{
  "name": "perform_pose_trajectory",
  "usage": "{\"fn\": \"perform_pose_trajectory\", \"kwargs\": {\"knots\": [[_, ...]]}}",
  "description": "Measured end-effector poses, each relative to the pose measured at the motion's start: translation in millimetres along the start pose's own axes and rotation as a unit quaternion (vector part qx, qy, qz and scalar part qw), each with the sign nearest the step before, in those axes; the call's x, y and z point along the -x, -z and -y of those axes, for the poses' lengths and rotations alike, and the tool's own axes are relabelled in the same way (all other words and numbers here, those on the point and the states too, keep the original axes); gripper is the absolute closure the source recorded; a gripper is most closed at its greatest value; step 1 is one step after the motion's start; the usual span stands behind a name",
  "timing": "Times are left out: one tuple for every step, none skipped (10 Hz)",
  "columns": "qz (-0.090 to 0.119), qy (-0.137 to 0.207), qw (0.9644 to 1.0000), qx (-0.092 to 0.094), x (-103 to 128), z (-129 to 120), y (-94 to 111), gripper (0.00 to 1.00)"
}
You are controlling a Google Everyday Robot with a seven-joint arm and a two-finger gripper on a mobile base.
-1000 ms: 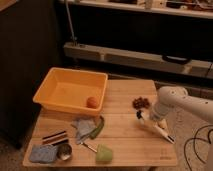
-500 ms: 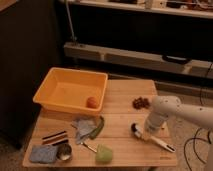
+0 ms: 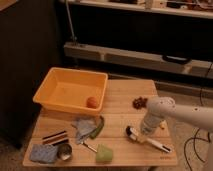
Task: Wipe table surface with brush
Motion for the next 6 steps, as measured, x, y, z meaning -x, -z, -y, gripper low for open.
{"fn": "perform_pose_trajectory", "kwargs": {"knots": [[0.005, 0.012, 0.9999, 0.005, 3.0, -7.1, 0.3, 1.0], [0.012, 0.039, 0.9991, 0.013, 19.6, -24.2, 1.6, 1.0], [0.02, 0.063, 0.9977, 0.017, 38.1, -42.6, 1.9, 1.0], [0.026, 0.082, 0.9962, 0.017, 52.4, -58.4, 1.2, 1.0], [0.035, 0.088, 0.9954, 0.014, 65.3, -74.6, 0.3, 1.0], [0.046, 0.093, 0.9945, 0.012, 73.2, -86.7, 0.5, 1.0]]}}
